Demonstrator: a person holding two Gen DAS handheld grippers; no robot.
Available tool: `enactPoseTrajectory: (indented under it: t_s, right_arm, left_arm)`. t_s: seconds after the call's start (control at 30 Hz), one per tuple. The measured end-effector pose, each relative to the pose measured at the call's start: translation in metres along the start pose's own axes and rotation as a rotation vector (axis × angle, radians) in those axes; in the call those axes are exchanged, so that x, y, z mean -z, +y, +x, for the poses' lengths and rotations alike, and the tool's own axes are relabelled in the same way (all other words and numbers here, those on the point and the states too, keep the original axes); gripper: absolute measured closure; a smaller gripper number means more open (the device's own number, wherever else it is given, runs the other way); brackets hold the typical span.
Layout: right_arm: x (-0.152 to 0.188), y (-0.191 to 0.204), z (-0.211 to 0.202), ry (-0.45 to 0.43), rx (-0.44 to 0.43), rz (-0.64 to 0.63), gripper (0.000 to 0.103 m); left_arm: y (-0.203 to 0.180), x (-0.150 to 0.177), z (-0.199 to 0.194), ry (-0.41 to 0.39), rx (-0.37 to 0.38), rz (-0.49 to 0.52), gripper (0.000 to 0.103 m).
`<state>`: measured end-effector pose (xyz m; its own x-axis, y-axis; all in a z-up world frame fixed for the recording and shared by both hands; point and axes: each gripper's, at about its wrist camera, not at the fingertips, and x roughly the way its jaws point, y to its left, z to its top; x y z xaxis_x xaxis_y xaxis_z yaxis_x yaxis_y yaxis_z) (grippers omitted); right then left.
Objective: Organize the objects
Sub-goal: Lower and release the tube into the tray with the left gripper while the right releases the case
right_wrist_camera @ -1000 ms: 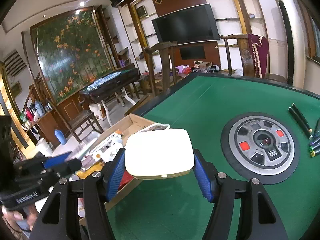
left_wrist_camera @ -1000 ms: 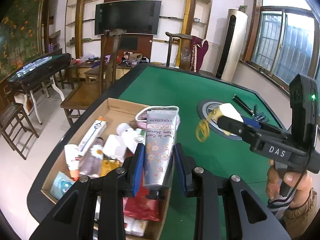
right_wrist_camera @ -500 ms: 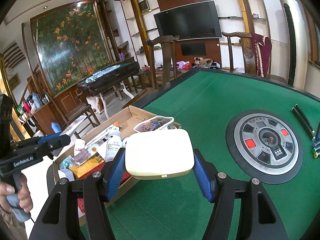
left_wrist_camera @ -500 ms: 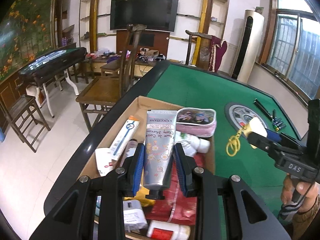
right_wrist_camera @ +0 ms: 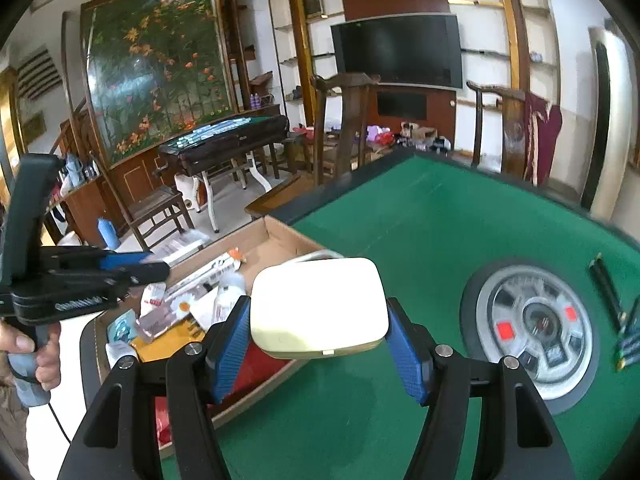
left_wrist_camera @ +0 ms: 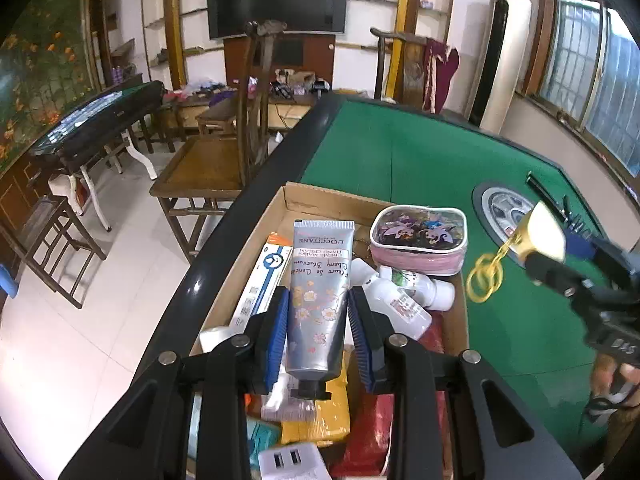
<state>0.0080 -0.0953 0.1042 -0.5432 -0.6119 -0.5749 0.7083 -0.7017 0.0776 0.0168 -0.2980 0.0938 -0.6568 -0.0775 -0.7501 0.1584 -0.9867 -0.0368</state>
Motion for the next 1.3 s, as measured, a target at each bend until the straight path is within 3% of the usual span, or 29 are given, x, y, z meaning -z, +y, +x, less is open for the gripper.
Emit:
enactPoseTrajectory:
  t_s: [0.2,0.57,0.93,1.3]
  right_arm:
    - [-0.012,0.002,0.011,0.01,-0.001,-0.014,0.033]
    - [-0.033,0.003,0.053,0.062,-0.037,0.005,0.033]
    - [-0.047,0.009,0.114,0.17,-0.181,0.091,0.033]
    - [-0.047,0.02,0.153,0.205,-0.168,0.064,0.033]
  left_arm:
    - [-0.004,-0.009,0.02,0.039,-0.011,0.036,0.074]
    - [0.009,-0.015,0.054,0.111,-0.007,0.004,0.074]
    - [0.017,-0.017,0.08,0.154,-0.004,-0.014,0.074]
    - [0.027,-0.018,0.093,0.171,0.013,-0.046,0.074]
